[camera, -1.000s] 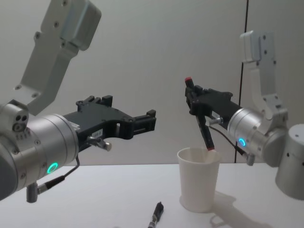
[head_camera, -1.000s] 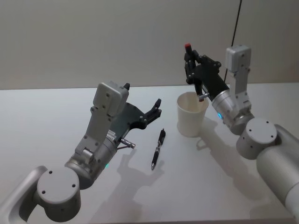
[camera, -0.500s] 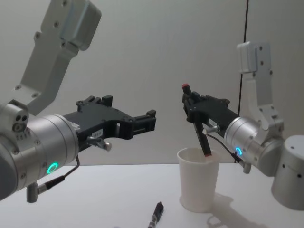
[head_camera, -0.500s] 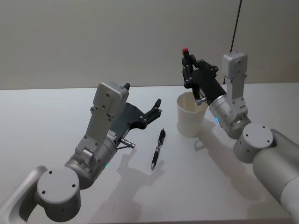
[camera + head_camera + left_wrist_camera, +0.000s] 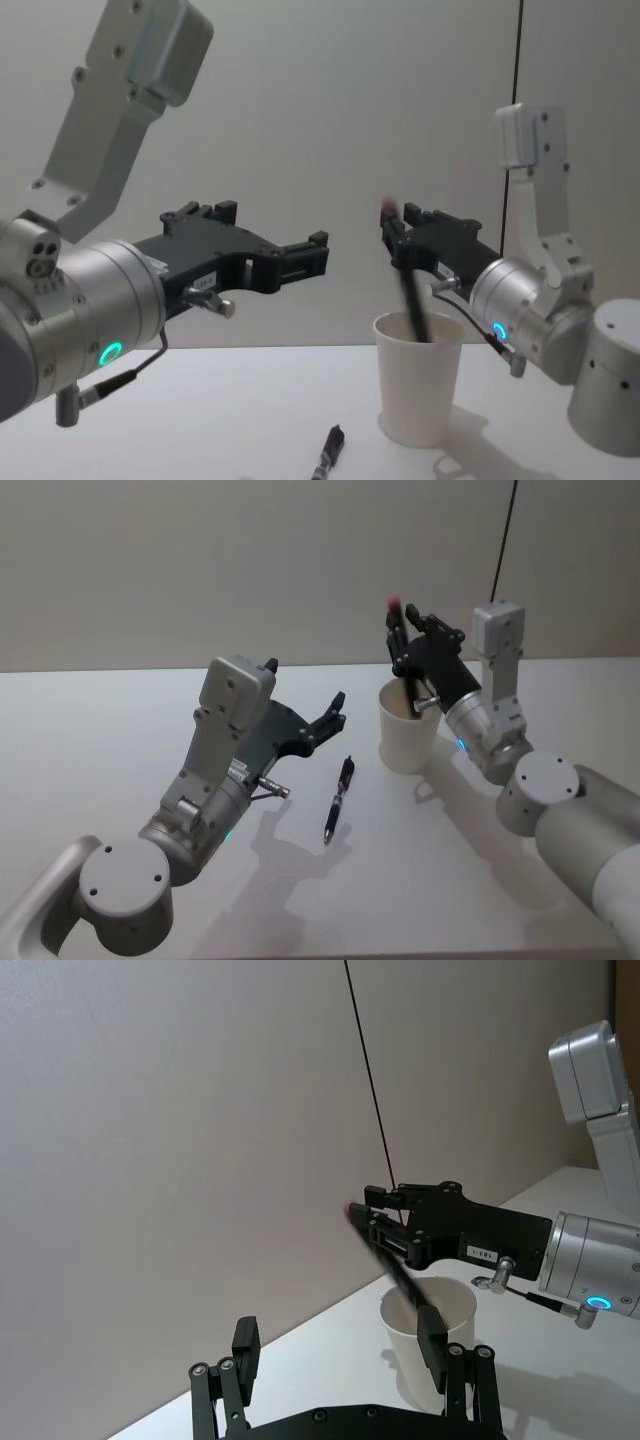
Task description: Place the pen into the pen holder.
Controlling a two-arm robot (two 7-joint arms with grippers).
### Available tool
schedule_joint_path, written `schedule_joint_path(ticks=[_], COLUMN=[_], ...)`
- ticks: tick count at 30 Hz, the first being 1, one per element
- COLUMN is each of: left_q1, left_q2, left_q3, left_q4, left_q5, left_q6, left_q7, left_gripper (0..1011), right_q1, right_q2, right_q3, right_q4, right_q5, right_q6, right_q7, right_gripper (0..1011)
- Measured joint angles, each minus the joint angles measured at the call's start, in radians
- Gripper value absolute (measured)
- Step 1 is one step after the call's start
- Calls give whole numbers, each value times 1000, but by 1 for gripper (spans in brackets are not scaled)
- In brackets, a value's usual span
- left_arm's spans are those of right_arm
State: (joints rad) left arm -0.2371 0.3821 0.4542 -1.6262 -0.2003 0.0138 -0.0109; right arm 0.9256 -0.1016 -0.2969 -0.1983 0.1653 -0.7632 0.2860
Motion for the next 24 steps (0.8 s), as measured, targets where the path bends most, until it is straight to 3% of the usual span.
schedule_joint_path(ticks=[8, 11, 14, 24], left_q1=[0, 0, 0, 0], left_q2=[0, 0, 0, 0], left_q3=[0, 0, 0, 0], left_q4=[0, 0, 0, 0], left_q5=[0, 0, 0, 0], left_q6=[0, 0, 0, 0], left_q7=[0, 0, 0, 0], left_gripper=[1003, 1003, 1003, 1003], right_q1=[18, 22, 26, 35], right_q2=[-7, -9, -10, -9], right_q3=[4, 5, 8, 18], right_q4=[49, 60, 74, 88], right_q5=[-5, -6, -8, -14], right_q6=[-20, -25, -29, -26], right_q7=[1, 1, 3, 8], right_gripper=[528, 568, 712, 975])
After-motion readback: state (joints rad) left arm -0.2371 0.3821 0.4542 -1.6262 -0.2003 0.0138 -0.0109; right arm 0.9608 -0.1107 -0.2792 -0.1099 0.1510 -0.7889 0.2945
